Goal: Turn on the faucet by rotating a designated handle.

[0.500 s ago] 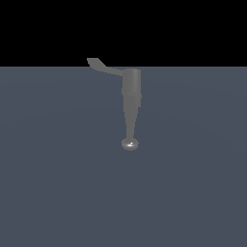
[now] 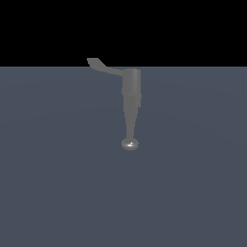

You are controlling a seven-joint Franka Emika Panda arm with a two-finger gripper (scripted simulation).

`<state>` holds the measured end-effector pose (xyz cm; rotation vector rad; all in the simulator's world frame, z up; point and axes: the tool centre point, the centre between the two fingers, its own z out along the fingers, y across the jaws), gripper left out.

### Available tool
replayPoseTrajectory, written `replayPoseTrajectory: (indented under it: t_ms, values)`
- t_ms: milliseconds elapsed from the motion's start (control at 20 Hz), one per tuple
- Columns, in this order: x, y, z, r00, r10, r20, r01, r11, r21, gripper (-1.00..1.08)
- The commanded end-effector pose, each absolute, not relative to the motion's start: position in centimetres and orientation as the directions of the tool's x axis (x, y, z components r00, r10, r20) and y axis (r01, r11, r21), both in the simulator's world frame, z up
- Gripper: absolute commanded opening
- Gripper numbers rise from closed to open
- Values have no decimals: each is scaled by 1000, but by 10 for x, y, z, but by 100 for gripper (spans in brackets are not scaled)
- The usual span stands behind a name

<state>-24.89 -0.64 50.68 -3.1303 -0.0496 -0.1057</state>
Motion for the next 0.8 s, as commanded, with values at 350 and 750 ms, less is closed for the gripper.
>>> replayPoseTrajectory:
  t_ms: [350, 750]
  values:
    - [-243, -4, 507, 997, 12, 70, 13, -1000, -19, -100]
    - [-223, -1, 502, 995, -82, 59, -79, -996, -49, -100]
